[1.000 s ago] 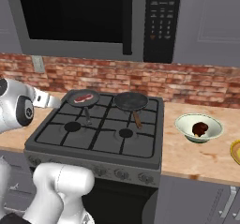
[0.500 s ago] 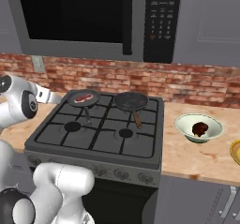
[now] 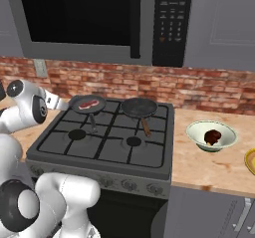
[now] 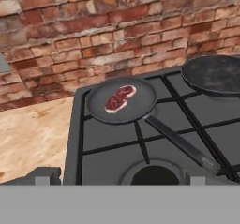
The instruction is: Place one of the steaks on the plate and the other in the bowl. Then place the bowl in the fridge.
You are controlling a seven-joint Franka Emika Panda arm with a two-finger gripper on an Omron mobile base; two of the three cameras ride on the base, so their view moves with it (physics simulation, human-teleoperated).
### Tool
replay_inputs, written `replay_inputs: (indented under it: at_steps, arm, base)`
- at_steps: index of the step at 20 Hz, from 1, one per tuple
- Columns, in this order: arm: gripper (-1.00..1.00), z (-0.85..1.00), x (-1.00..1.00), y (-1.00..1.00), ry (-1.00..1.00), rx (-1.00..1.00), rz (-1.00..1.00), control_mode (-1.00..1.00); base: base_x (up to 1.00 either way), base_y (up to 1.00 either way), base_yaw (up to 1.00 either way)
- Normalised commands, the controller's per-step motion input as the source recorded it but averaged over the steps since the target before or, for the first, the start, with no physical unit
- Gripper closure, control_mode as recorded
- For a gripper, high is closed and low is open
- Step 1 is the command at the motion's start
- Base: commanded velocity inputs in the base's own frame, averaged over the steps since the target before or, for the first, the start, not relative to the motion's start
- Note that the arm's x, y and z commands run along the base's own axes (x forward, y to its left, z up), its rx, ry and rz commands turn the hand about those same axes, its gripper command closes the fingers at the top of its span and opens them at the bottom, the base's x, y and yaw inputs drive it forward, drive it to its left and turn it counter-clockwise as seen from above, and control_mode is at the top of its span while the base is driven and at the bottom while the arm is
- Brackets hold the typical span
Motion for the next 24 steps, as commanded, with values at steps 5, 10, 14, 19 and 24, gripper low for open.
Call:
replay_inputs:
  at_steps: [5,10,14,19,24]
  arm:
    - [-1.00,-0.06,0.36,0.00,0.00,0.01,0.00,-1.00]
    - [-1.00,0.00,0.28,0.00,0.02,0.00,0.00,-1.00]
    - [-1.00,-0.01,0.21,0.00,0.07,0.04,0.00,-1.00]
    - [-1.00,-0.13,0.29,0.00,0.00,0.00,0.00,-1.00]
    - [-1.00,-0.11,0.31,0.00,0.00,0.00,0.00,-1.00]
  base:
    - [0.00,0.00,0.00]
    - [0.00,0.00,0.00]
    - [0.00,0.00,0.00]
    - [0.00,0.00,0.00]
    - [0.00,0.00,0.00]
